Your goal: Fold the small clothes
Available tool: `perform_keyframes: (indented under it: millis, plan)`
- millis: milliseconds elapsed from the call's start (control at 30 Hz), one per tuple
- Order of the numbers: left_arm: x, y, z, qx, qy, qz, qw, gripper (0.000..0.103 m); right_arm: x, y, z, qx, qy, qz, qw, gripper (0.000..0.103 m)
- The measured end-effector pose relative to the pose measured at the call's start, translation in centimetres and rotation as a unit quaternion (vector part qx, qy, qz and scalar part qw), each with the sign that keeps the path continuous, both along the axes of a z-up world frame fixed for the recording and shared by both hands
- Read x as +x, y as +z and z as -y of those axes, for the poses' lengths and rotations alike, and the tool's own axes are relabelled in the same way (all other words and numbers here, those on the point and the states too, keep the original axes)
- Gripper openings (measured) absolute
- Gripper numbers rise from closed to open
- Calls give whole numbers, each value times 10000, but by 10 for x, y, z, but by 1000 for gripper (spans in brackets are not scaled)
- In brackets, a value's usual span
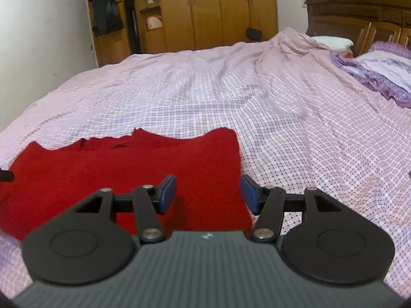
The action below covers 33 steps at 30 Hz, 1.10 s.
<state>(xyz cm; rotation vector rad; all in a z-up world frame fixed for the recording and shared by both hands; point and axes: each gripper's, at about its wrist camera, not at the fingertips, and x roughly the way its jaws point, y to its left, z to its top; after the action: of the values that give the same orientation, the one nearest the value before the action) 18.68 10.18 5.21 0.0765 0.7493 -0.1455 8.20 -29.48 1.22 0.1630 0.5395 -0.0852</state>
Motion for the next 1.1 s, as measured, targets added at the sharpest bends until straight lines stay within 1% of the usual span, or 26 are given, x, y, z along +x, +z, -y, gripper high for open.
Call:
perform_keyframes:
  millis: [233,433,567,867,1100]
  plan:
    - [18,-10,-7,-78,181,-92,9998,64,16,-9,4,-63,-47,-151,9999,57]
    - [28,-16,-9,-184,209,-174,9995,65,28,-14,9,9,-54,-218,9997,57]
    - [33,-18,-12,-330,250,-215,9989,67,34,-16,12,145,-38,-256,9996,57]
    - [41,-20,-9,-402,222,-196,9988,67,37,-19,13,271,13,-246,9993,57]
    - [46,-22,-7,-441,163,-167,9988,67,40,-21,11,267,92,-173,9995,58]
